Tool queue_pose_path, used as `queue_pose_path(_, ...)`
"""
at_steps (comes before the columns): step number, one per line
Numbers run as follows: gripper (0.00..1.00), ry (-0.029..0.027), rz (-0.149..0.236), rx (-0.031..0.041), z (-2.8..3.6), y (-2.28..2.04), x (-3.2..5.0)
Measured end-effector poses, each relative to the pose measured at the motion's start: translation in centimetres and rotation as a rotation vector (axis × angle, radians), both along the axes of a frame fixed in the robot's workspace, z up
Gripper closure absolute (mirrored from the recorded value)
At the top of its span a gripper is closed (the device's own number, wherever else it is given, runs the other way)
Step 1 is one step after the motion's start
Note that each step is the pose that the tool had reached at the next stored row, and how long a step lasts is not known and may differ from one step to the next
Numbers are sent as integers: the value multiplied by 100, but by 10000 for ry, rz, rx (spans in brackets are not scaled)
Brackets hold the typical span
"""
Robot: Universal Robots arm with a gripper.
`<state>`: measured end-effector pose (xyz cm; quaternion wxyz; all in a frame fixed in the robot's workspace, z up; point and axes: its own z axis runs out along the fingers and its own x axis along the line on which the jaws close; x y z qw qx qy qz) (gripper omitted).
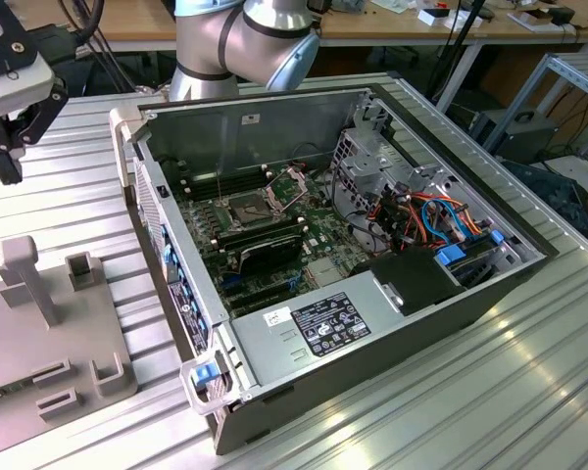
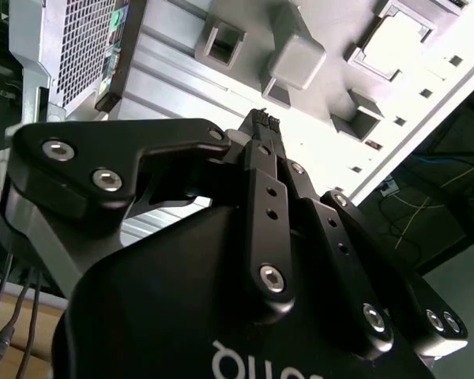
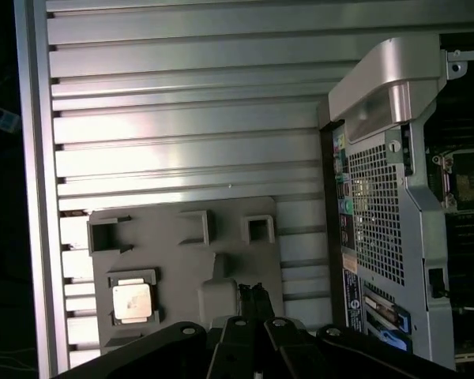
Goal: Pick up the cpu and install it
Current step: 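Reach for the cpu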
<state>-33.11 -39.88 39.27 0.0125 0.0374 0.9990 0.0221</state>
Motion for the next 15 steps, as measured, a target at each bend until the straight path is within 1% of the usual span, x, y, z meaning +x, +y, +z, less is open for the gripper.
queue_pose_path(10,89,0,1,0,0,0,-73)
queue_pose_path(15,89,0,1,0,0,0,-89)
